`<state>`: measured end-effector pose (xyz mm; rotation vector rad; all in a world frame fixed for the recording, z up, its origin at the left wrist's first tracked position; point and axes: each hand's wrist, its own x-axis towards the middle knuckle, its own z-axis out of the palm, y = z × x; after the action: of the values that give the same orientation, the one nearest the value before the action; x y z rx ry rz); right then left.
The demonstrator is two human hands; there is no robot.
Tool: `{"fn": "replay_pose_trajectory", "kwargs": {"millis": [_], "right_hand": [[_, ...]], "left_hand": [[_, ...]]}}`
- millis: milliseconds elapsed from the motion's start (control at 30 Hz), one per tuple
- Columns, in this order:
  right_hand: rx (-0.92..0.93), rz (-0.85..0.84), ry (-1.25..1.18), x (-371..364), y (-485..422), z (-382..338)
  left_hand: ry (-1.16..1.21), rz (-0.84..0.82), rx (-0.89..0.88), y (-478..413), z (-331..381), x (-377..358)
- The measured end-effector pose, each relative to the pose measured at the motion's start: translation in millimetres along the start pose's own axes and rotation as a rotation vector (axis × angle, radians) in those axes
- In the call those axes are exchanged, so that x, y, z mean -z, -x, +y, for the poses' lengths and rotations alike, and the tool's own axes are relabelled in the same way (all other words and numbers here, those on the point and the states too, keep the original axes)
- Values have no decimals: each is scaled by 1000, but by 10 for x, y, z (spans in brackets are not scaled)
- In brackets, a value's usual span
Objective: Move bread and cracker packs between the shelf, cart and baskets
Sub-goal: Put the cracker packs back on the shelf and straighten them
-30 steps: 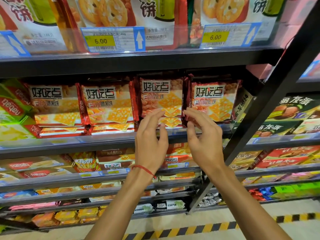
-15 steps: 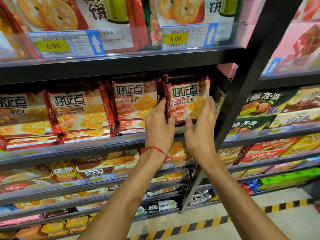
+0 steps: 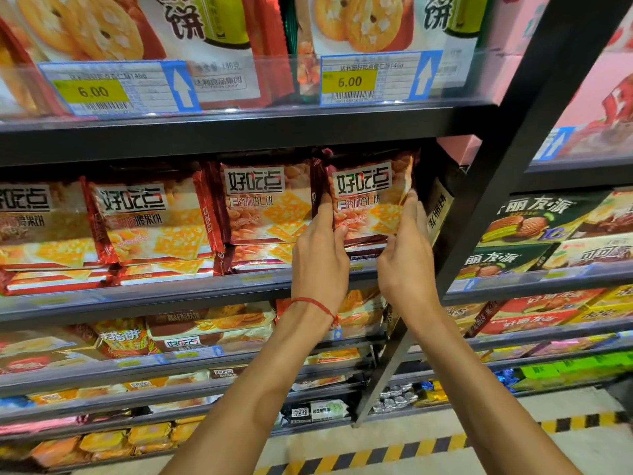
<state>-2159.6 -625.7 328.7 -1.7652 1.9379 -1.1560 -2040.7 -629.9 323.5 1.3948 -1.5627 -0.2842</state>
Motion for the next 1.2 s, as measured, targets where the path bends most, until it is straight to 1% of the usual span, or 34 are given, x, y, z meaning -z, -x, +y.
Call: {"fn": "replay_pose_trajectory", "kwargs": {"millis": [100, 167, 400, 500, 767, 1067, 1200], "right_hand": [[79, 27, 45, -2, -25, 3], [95, 25, 55, 3, -39, 3], [53, 10, 153, -26, -66, -37], [49, -4, 157, -9, -55, -59], [42, -68, 148, 59, -12, -58], [59, 54, 94, 17, 2, -65], [11, 94, 39, -39, -12, -62]], "left_hand": [[-7, 52, 6, -38, -18, -13], [-10, 57, 10, -55, -27, -7], [-39, 4, 3, -20, 32, -25], [-32, -19, 7, -18, 34, -15], [37, 21, 6, -18, 3, 2], [80, 1, 2, -47, -50, 62], [15, -3, -11, -36, -46, 53]]}}
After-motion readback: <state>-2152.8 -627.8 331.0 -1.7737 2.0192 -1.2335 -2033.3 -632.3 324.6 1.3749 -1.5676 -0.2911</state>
